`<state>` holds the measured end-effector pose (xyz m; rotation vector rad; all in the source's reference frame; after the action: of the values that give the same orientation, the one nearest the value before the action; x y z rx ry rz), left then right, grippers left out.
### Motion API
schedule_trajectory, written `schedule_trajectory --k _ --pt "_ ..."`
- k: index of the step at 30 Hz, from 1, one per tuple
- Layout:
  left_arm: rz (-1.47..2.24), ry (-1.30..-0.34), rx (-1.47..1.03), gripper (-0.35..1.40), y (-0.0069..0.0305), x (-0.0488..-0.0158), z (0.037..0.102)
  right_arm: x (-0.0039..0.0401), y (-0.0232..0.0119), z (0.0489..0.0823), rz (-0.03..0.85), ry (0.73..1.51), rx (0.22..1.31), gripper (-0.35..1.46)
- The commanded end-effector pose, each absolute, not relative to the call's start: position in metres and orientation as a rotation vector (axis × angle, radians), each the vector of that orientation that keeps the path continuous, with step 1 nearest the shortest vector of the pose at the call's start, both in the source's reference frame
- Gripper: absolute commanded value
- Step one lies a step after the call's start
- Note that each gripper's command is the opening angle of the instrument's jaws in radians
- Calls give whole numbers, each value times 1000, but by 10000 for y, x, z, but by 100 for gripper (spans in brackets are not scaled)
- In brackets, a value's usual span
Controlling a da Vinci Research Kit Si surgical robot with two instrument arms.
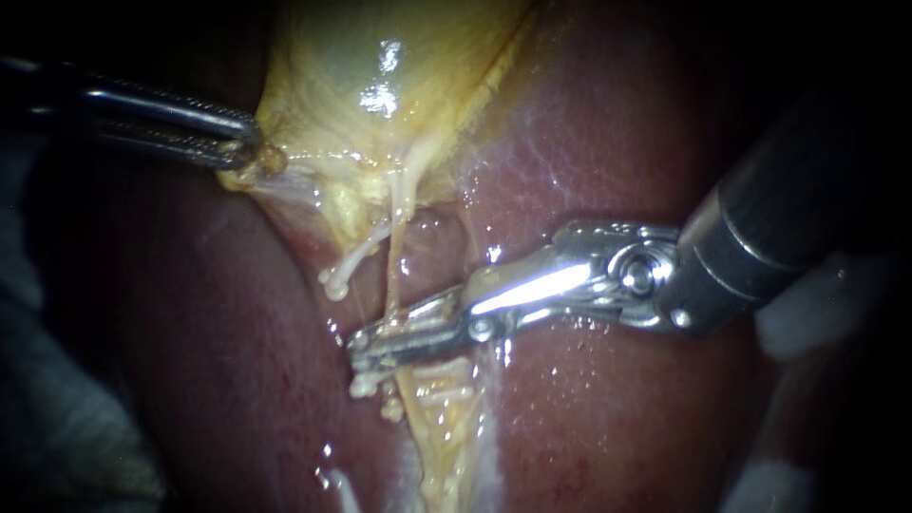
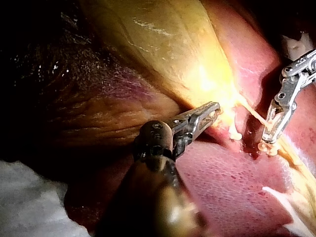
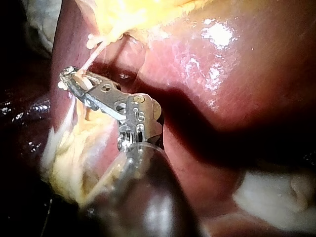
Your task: Going back second clip right tube
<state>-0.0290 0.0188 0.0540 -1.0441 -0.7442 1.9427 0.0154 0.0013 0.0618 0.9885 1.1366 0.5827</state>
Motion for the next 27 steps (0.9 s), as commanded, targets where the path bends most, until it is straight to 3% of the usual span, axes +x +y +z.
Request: schedule_trajectory --k 1,4,8,20,27 --pt "1943 -744 -1044 -35 188 -290 540 154 12 618 582 1137 989 -33" --pt "1943 -745 -1044 -35 188 -290 540 154 10 622 580 1137 987 9" --pt "1943 -745 -1044 -35 189 -290 540 153 4 633 576 1136 981 31" --pt "1943 -745 -1044 -35 189 -290 540 152 2 680 569 1135 957 42" --pt "1943 -745 -1045 -35 189 -289 540 147 -7 659 532 1155 954 47"
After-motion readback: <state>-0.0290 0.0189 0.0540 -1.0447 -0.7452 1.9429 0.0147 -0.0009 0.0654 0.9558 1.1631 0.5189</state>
